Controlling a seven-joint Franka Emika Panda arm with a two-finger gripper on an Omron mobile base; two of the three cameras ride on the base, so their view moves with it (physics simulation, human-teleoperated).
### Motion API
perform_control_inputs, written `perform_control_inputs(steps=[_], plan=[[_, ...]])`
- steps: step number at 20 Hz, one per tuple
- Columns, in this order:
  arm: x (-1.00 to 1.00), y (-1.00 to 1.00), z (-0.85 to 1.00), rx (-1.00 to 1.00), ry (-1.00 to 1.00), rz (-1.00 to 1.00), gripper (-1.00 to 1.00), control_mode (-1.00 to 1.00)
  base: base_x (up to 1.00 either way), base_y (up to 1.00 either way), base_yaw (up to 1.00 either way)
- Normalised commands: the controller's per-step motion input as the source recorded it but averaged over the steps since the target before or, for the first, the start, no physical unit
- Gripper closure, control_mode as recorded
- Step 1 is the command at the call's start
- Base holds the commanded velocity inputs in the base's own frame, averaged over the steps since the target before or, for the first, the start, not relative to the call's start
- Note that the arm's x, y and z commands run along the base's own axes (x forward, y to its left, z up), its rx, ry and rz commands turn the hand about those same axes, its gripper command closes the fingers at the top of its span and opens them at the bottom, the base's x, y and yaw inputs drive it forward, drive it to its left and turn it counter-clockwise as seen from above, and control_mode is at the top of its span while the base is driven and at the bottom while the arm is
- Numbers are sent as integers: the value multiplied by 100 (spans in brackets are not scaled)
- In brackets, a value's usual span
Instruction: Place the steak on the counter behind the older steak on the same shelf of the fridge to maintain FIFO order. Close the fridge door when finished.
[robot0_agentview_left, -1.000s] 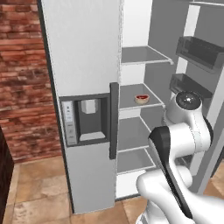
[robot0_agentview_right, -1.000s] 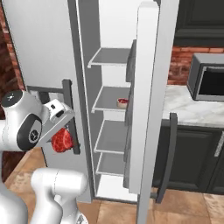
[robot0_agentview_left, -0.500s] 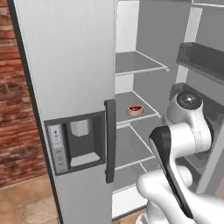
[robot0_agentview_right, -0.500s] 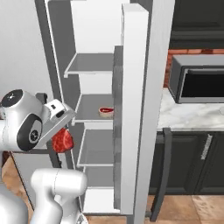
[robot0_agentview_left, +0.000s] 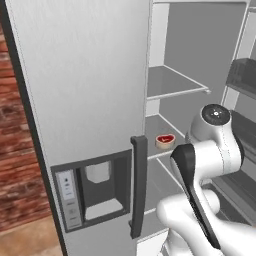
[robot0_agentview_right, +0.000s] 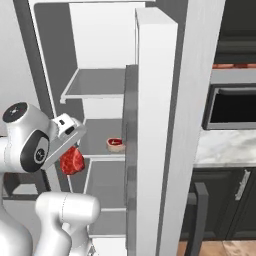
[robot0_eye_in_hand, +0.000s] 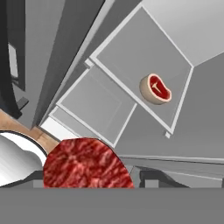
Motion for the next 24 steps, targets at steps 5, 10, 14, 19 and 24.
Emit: perform_control_inputs(steps=[5,10,14,19,24], plan=[[0,0,0,0,0,0,100,100,38,-47,0],[0,0,0,0,0,0,100,100,29,-54,0],[0,0,0,0,0,0,100,100,37,-29,0],[0,0,0,0,0,0,100,100,50,0,3],[76,8,-17,3,0,12,100,-100,13,0,2]])
